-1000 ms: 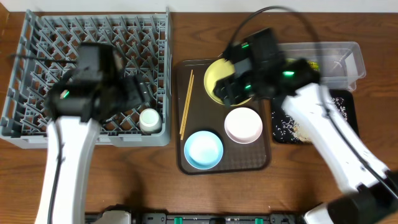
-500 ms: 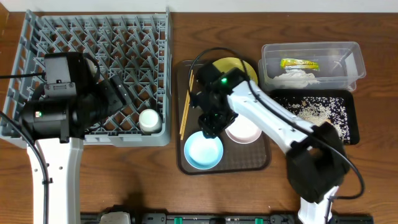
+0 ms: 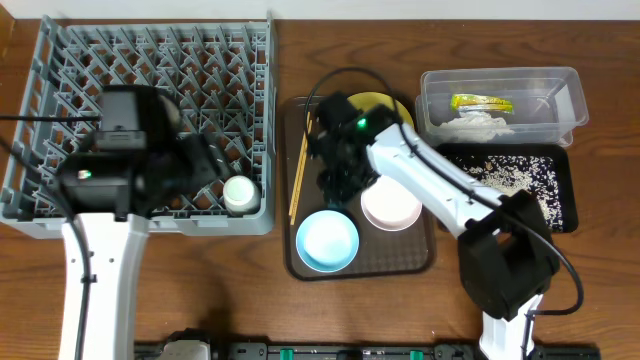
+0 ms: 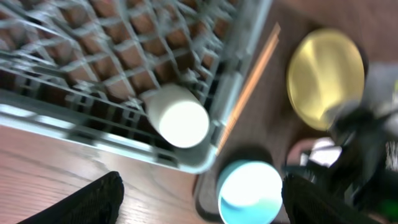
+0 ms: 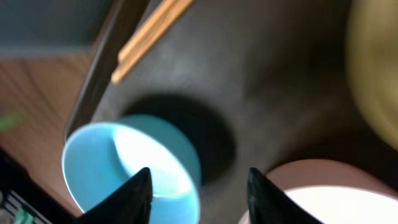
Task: Sort waste into correct bins and load items into the dishwasher
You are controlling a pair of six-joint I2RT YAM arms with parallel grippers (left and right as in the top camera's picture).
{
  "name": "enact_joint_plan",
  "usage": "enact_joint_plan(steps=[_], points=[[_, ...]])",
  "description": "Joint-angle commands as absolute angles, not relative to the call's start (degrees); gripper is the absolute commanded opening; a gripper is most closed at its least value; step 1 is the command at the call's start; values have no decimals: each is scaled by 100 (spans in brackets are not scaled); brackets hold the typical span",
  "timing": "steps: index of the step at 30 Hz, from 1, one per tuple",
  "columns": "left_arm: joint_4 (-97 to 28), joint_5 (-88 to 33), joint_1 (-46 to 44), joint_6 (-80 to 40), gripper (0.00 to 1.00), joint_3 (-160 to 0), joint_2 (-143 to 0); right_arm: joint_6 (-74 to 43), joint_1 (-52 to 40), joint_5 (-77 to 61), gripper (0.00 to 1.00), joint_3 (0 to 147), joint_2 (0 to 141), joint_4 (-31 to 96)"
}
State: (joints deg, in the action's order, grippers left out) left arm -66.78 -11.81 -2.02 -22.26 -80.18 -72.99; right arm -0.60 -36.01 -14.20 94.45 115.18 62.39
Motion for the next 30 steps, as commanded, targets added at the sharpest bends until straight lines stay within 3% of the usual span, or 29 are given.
enact_joint_plan(steps=[1, 11, 20, 25, 30], points=[[-6676, -1280, -655, -2305, 83, -7894, -7380, -370, -3146, -1352, 51, 10038, 11240, 6239], [-6615, -1258, -2071, -2318, 82, -7885, -7970, -764, -1988, -1345, 64, 10619, 10849, 6237], [-6143, -1238, -3234, -2458, 81, -7885, -9137, -941, -1050, -1352, 66, 10619, 10547, 6322], [-5465, -1090, -3448, -2987, 75, -7977, -9780, -943, -816, -1352, 69, 10619, 10374, 6324], [-5837, -1087, -3518, -2775, 75, -8718, -10779, -941, -788, -1347, 72, 10619, 10296, 6324]])
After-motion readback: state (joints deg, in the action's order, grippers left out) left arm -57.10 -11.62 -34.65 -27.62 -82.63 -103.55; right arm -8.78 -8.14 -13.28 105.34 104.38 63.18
